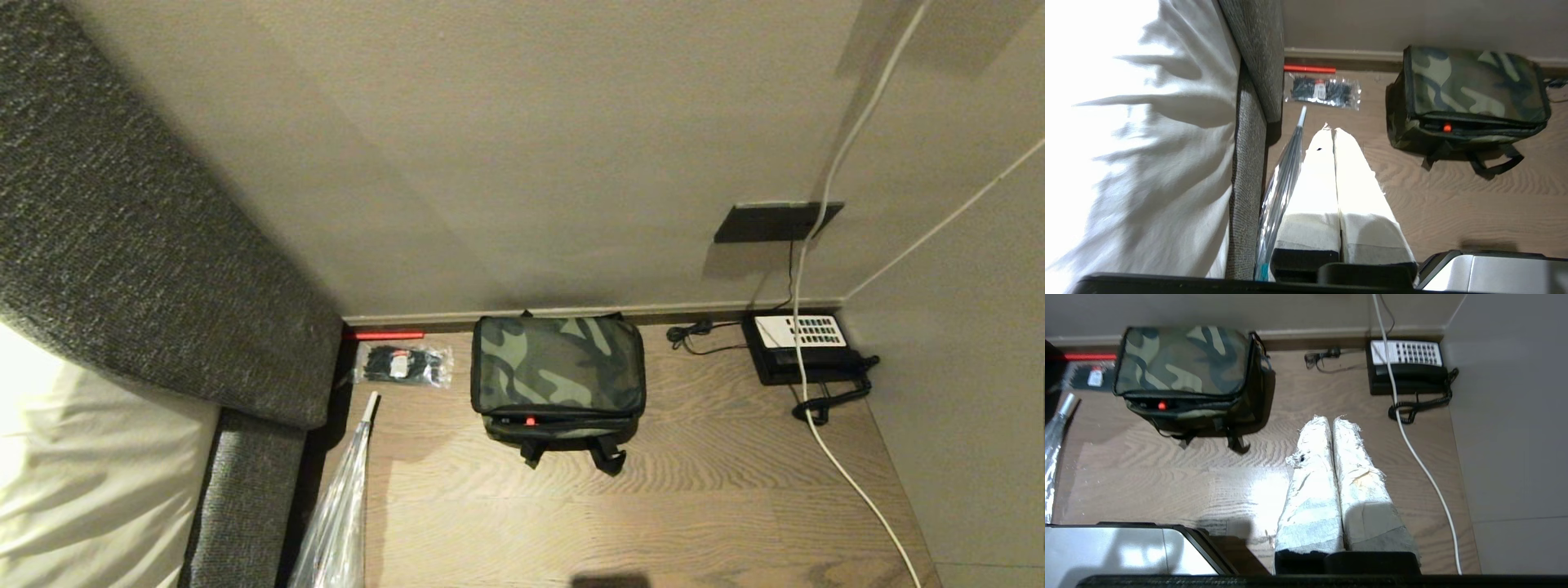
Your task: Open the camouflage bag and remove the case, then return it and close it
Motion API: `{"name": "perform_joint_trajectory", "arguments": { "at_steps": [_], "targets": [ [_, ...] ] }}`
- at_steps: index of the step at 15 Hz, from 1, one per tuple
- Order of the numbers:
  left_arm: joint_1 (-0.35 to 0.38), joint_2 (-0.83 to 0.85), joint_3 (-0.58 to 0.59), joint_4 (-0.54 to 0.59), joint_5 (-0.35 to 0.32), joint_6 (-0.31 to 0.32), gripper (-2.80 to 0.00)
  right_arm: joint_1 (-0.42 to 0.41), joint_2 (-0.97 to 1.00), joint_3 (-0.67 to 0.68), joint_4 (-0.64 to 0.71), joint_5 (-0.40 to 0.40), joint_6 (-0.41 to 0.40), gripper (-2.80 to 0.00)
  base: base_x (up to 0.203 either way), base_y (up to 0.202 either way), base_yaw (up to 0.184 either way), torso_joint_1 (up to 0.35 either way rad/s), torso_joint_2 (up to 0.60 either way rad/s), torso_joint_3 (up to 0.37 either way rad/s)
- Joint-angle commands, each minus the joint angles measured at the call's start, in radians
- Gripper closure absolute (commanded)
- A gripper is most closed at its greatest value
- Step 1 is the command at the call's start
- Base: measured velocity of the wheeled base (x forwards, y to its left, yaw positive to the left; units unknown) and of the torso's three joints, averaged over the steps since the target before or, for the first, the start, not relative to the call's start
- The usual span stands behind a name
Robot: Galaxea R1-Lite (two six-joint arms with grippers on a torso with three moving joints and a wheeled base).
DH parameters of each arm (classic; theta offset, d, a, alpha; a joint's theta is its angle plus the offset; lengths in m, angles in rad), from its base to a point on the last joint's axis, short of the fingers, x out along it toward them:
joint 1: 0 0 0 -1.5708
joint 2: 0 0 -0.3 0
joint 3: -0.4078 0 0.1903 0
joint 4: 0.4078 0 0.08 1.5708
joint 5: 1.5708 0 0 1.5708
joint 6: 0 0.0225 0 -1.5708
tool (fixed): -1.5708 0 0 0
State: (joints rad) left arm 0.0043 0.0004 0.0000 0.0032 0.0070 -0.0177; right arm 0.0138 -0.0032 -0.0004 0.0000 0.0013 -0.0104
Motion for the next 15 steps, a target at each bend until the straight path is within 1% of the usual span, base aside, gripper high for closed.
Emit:
{"name": "perform_joint_trajectory", "arguments": {
  "at_steps": [1, 15],
  "targets": [
    [0.0, -0.001, 0.003, 0.0, 0.001, -0.001, 0.0, 0.0, 0.0, 0.0, -0.001, 0.0, 0.0, 0.0, 0.0, 0.0, 0.0, 0.002, 0.0, 0.204],
    [0.0, -0.002, 0.003, 0.0, 0.001, -0.001, 0.0, 0.001, 0.0, -0.001, -0.001, 0.0, 0.008, 0.0, 0.0, 0.0, 0.0, 0.002, 0.0, 0.201]
  ]
}}
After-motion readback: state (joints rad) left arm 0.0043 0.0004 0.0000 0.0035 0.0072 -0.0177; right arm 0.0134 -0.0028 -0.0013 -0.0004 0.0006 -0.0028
